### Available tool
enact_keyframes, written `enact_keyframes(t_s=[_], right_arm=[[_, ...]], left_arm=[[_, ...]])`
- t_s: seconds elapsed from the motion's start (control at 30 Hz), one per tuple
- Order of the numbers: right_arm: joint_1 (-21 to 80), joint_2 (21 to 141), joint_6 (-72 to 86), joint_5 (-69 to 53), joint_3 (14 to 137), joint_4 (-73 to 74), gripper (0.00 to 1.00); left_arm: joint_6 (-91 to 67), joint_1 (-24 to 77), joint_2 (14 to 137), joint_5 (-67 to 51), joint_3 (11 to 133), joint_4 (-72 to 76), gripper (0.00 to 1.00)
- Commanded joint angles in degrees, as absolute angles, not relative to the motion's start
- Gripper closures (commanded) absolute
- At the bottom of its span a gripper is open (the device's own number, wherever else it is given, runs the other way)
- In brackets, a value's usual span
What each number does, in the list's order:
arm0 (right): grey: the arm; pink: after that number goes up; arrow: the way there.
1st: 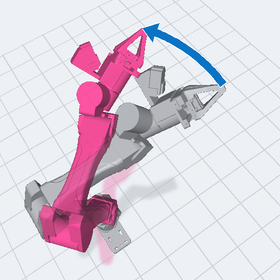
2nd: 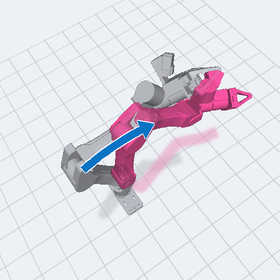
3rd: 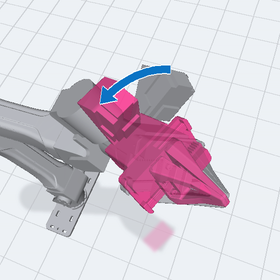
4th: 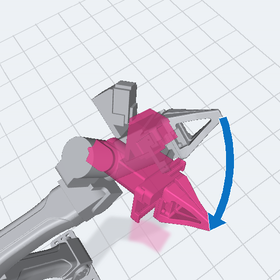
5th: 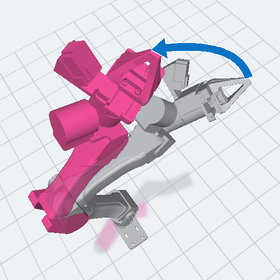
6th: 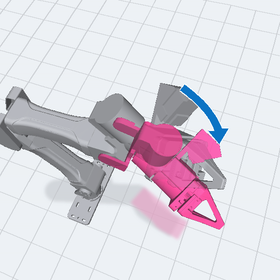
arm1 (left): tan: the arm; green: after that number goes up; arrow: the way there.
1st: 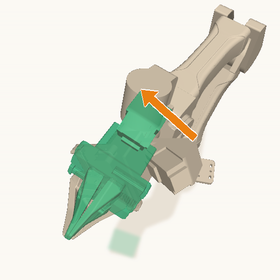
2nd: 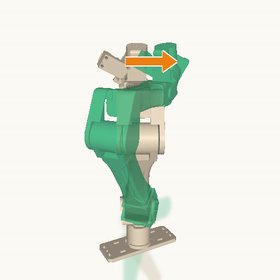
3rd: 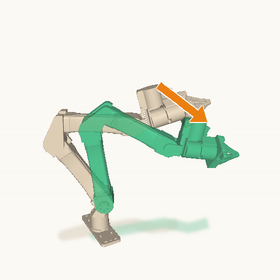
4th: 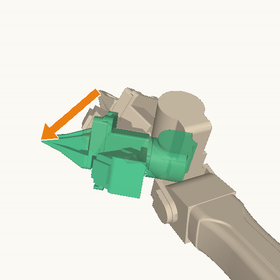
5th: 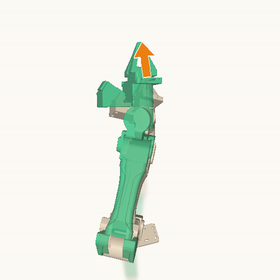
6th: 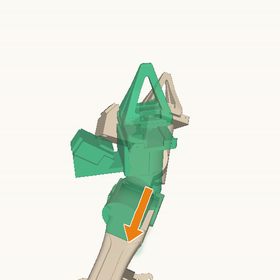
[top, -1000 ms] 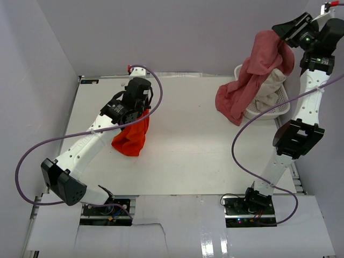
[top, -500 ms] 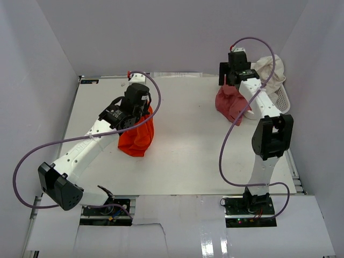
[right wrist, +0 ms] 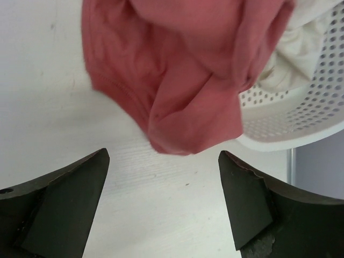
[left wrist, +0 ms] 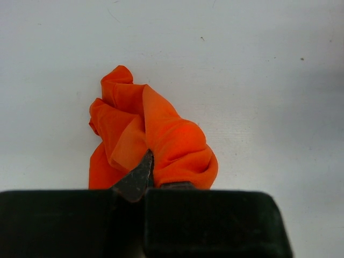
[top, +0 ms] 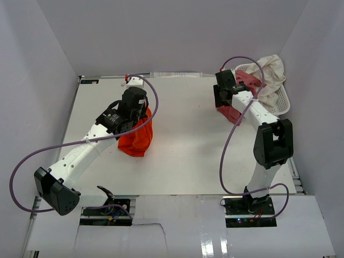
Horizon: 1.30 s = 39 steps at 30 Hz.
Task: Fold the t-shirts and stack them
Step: Move the tshirt to the center of the board
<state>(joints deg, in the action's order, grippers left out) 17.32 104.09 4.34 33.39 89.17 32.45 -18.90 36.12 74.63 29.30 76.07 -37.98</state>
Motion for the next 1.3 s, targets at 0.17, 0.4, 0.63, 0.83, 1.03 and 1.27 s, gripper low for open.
enact_keyframes(t_s=[0.17, 0.4, 0.63, 0.83, 1.03, 1.27], right_arm=[[18.8, 106.8, 9.5, 35.4, 86.0, 33.7, 0.1], [18.8, 112.1, 13.3, 41.8, 87.7, 35.2, 0.04], [17.4, 120.1, 14.7, 45.7, 94.2, 34.8, 0.18], [16.5, 120.6, 13.8, 44.3, 100.1, 34.9, 0.92], [14.8, 114.0, 10.6, 39.2, 107.9, 34.8, 0.92], [4.5, 113.9, 4.4, 51.3, 124.9, 36.5, 0.92]], left_arm=[[-18.7, 36.3, 70.7, 29.5, 74.2, -36.3, 1.0], [-18.6, 36.3, 70.2, 29.4, 72.5, -35.2, 1.0], [-18.0, 36.3, 69.2, 29.4, 71.0, -34.6, 1.0], [-17.5, 36.3, 68.6, 29.4, 69.8, -33.7, 1.0], [-17.8, 36.3, 68.8, 28.5, 69.3, -33.0, 1.0], [-17.8, 36.3, 68.8, 27.6, 69.1, -33.0, 1.0]])
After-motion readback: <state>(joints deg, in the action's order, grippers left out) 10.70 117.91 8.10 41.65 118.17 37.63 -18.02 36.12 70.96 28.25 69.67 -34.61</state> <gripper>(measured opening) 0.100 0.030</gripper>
